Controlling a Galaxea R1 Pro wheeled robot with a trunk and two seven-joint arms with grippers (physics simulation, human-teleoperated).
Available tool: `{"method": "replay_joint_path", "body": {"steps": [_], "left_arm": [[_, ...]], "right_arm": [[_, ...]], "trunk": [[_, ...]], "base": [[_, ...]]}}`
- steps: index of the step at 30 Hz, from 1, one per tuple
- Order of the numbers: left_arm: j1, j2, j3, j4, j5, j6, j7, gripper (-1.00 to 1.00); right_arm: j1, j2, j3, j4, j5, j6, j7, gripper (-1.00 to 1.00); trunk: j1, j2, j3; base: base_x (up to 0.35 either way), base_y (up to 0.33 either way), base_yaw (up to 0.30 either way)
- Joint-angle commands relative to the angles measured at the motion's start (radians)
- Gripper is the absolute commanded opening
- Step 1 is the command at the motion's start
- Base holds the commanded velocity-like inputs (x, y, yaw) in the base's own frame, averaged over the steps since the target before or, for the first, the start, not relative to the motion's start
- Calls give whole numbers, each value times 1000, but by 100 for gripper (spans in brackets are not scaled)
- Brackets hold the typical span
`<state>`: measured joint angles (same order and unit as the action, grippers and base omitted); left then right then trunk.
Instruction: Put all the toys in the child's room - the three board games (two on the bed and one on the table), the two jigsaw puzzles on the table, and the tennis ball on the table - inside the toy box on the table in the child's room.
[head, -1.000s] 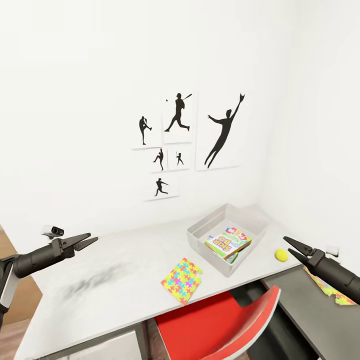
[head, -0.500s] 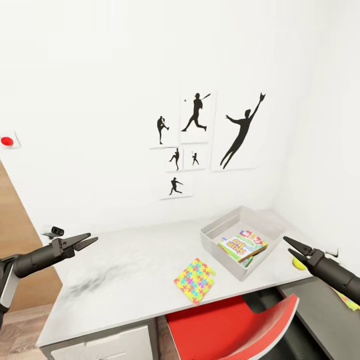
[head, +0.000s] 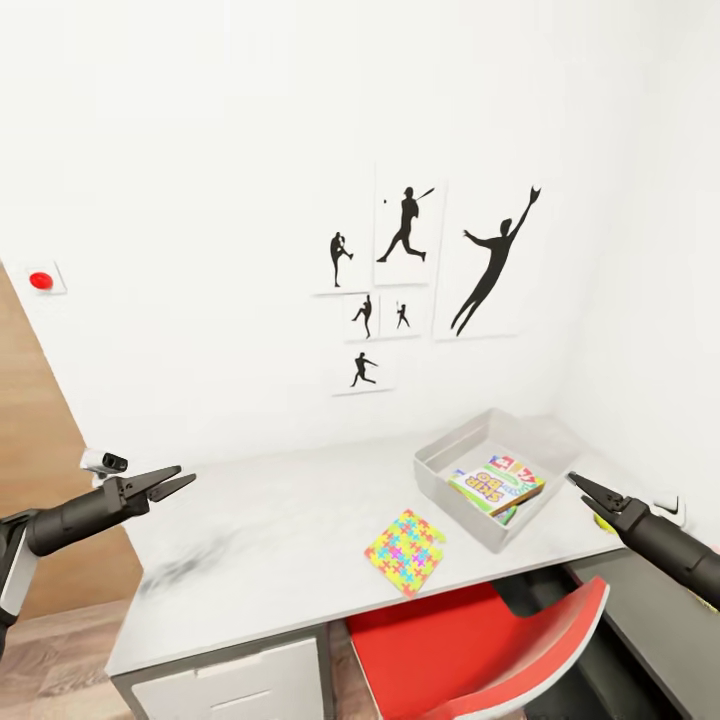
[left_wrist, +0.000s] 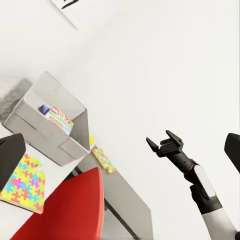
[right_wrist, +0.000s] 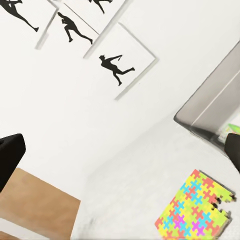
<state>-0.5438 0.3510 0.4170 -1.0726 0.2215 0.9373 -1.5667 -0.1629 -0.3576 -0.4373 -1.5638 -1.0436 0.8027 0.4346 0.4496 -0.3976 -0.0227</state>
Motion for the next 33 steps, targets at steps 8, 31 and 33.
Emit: {"method": "replay_joint_path", "body": {"steps": [8,31,33], "left_arm": [[-1,0,0,0,-1,11,-4,100],[-1,0,2,8,-1,8,-4,100],[-1,0,2,9,-1,8,-4,100]], "right_arm": [[-1,0,1,-1,0,7,-2,100],[-1,1,3,-1,0,6,-7,100],[-1,1,3,-2,0,6,-7,100]], "trunk": [[0,-2,-2],[0,-2,-2],[0,-2,-2]], "base": [[-160,231,0],[-18,216,38],[0,12,255]]}}
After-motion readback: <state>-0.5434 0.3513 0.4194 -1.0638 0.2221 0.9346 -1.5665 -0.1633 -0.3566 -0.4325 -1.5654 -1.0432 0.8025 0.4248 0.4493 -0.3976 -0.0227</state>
